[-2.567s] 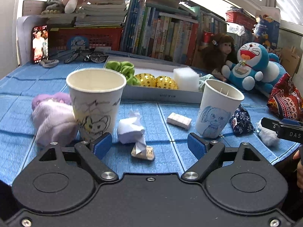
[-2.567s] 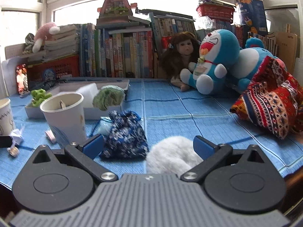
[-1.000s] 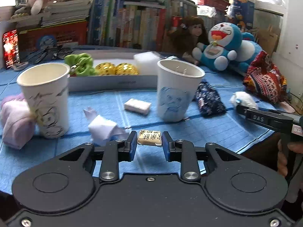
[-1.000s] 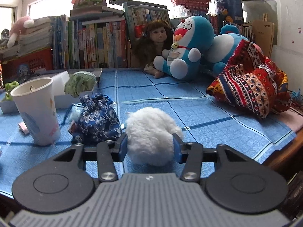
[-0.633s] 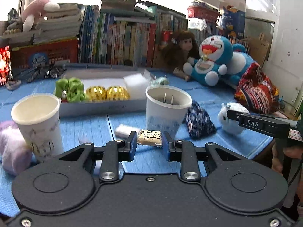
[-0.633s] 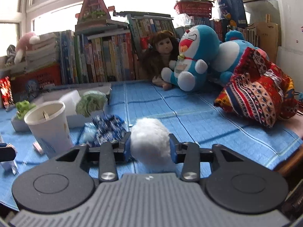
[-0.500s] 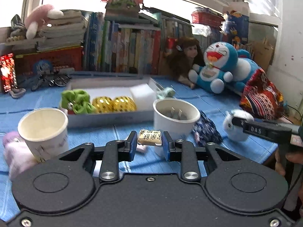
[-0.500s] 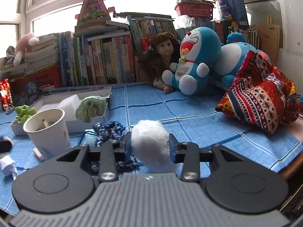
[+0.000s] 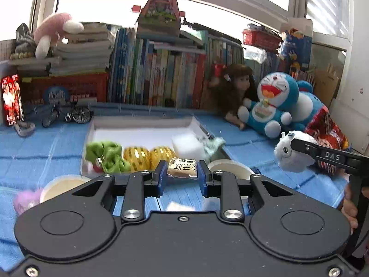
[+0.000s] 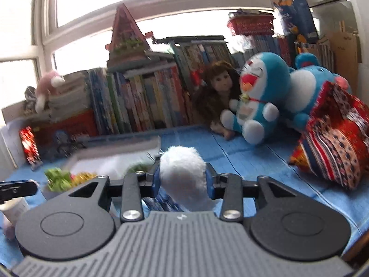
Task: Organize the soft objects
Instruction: 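Carry the candy in the left tool while the right tool carries the fluffy ball to the tray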
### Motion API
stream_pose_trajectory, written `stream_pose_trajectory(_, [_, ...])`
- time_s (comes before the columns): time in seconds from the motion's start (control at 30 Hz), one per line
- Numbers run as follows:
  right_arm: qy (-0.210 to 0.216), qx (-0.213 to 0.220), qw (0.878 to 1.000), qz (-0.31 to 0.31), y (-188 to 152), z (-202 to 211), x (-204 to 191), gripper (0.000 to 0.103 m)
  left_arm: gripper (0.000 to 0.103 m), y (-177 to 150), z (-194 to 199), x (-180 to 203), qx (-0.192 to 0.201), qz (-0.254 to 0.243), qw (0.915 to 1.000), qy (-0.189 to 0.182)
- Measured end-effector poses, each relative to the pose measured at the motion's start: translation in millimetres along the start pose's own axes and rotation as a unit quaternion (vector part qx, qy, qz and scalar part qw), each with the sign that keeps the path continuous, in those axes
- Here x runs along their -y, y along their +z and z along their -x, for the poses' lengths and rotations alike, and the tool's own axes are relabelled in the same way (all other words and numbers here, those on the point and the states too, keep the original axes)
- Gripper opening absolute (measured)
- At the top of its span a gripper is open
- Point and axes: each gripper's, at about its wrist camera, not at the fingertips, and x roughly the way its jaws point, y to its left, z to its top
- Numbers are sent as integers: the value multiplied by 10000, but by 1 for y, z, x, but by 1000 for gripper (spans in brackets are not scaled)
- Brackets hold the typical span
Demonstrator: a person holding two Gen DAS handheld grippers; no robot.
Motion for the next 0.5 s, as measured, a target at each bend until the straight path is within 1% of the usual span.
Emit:
stream_pose_trajectory(0.17, [342, 21, 9994, -97, 27, -10, -12, 42, 26, 30, 0, -12, 120, -1, 9999, 48])
stream_pose_trajectory(0.4, [847, -244, 9946, -551, 52, -32, -25, 42, 26, 69, -5, -34, 168, 61, 9996, 229])
stream_pose_trajectory(0.5, [989, -390, 9921, -663, 59, -43, -31, 42, 26, 82, -12, -44, 68, 112, 9996, 257])
